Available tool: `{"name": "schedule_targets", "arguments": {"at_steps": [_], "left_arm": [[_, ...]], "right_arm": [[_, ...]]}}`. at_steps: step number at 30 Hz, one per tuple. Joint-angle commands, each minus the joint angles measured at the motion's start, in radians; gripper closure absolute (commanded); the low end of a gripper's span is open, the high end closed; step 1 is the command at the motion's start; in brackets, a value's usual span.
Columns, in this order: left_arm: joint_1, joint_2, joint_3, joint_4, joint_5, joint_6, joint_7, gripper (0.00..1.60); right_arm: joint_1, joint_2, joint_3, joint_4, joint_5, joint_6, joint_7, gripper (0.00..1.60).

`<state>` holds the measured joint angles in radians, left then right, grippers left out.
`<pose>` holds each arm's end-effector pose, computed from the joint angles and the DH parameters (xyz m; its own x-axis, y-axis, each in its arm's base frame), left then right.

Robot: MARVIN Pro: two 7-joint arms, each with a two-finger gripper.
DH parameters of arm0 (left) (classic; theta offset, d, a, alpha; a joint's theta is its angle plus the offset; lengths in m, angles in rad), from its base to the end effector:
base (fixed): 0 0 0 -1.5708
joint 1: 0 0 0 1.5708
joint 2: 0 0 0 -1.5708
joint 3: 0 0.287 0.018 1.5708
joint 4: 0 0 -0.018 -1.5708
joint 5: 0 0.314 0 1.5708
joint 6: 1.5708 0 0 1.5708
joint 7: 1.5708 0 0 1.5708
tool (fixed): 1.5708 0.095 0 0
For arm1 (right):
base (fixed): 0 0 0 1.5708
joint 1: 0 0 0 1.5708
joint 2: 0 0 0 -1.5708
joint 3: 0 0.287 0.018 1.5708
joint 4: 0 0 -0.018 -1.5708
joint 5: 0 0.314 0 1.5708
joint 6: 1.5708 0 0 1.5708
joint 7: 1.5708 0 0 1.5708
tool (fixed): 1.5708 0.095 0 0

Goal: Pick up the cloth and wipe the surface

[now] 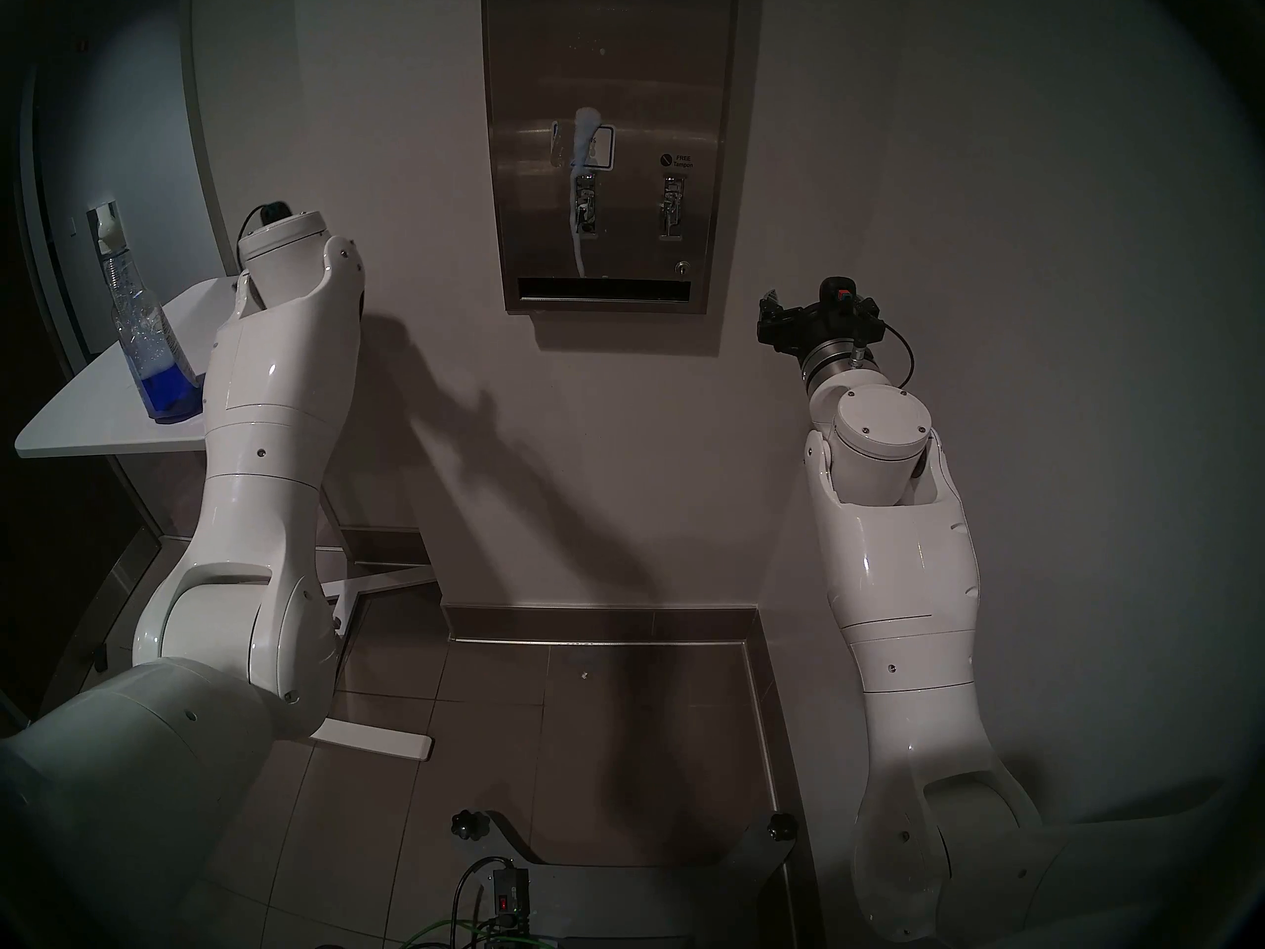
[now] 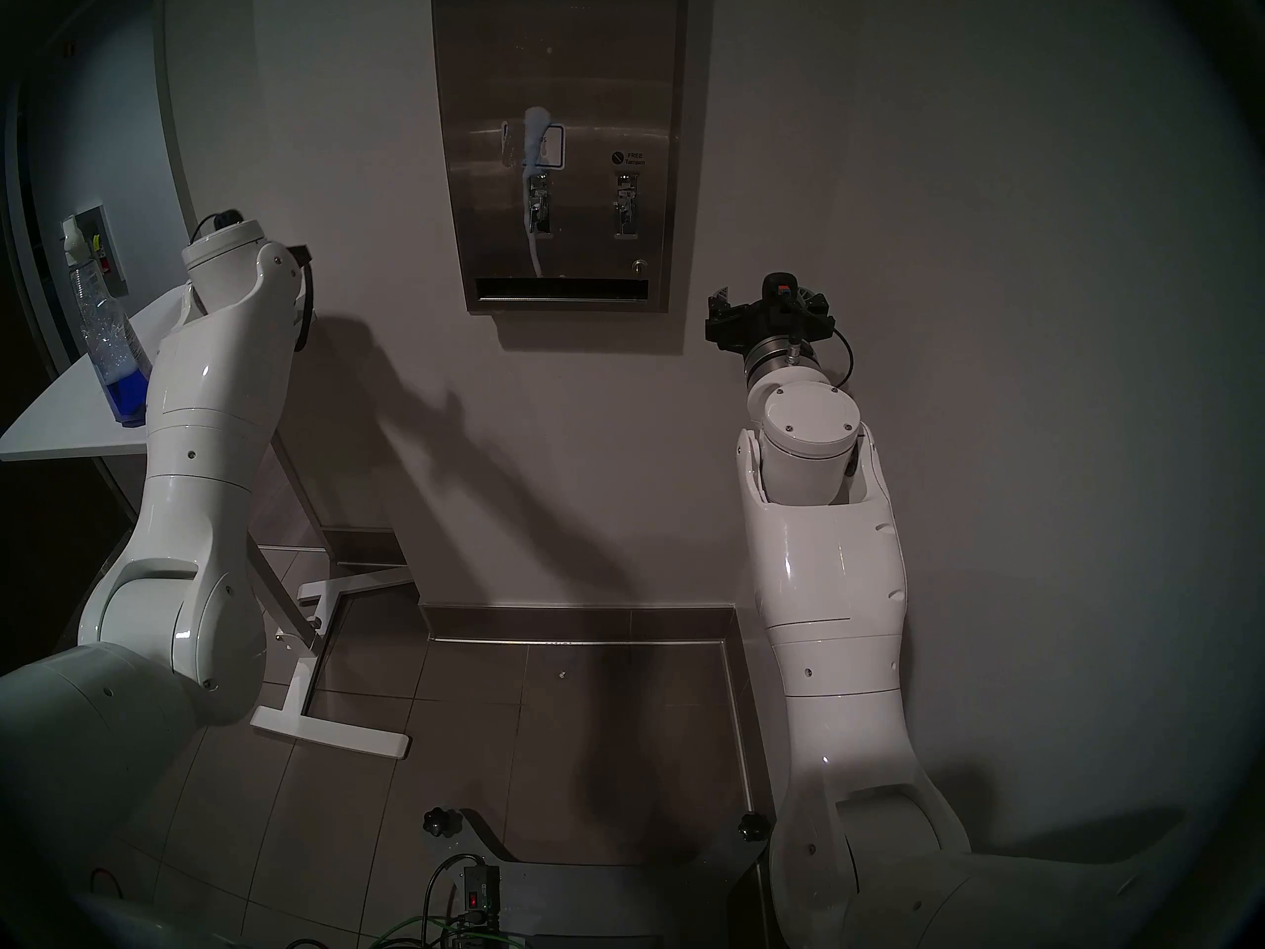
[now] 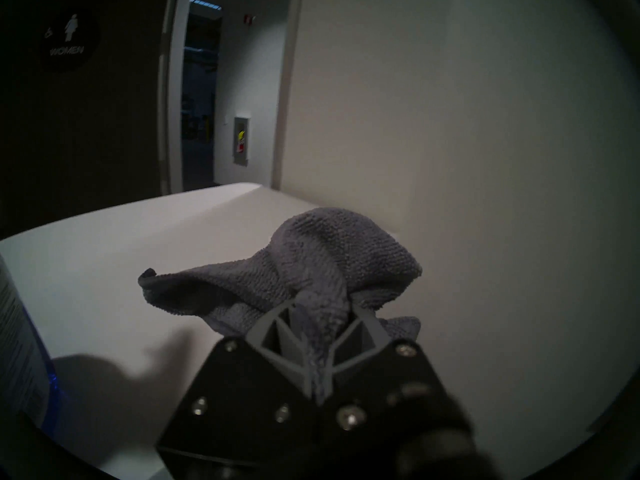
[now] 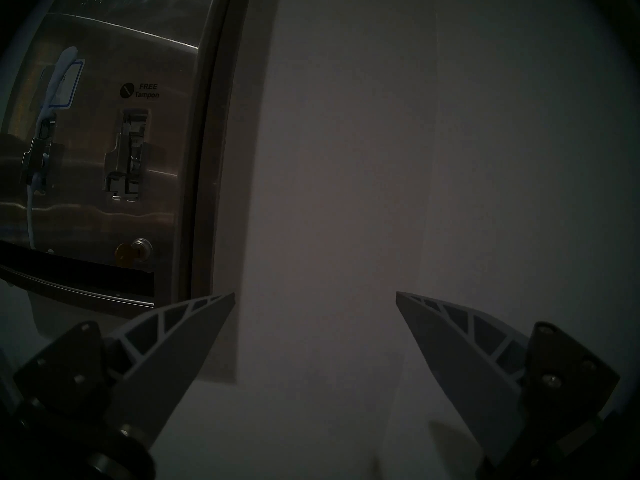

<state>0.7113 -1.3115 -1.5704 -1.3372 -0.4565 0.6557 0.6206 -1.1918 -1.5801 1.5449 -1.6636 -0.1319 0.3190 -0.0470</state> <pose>0.5658 0.1447 -0.0077 0.0236 0.1961 0.9803 0.5202 -0.8398 0.1555 0.5042 0.0054 -0.1180 -0.1520 0.1217 0.9809 -0.0789 -0.9907 0.1107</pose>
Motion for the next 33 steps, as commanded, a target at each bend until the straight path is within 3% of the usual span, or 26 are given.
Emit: {"name": "schedule_targets", "arguments": {"at_steps": [1,4,6,11,33], "left_arm": [[-0.027,0.005,0.040,-0.115,-0.027,-0.023,-0.109,1.60],[-0.013,0.004,0.054,-0.146,-0.044,-0.018,-0.155,1.60],[0.026,0.017,0.065,-0.219,-0.058,-0.006,-0.197,1.60],[0.041,0.035,0.073,-0.232,-0.083,-0.007,-0.260,1.60],[0.231,0.132,-0.020,-0.487,-0.305,0.071,-0.607,1.60]], "right_arm": [[0.031,0.001,0.002,-0.030,0.001,-0.009,0.000,0.00],[0.030,0.001,0.002,-0.029,0.000,-0.009,0.000,0.00],[0.030,0.001,0.002,-0.028,0.000,-0.009,0.000,0.00],[0.030,0.001,0.002,-0.025,0.000,-0.009,-0.001,0.00],[0.031,0.001,0.001,-0.014,0.000,-0.009,-0.002,0.00]]}}
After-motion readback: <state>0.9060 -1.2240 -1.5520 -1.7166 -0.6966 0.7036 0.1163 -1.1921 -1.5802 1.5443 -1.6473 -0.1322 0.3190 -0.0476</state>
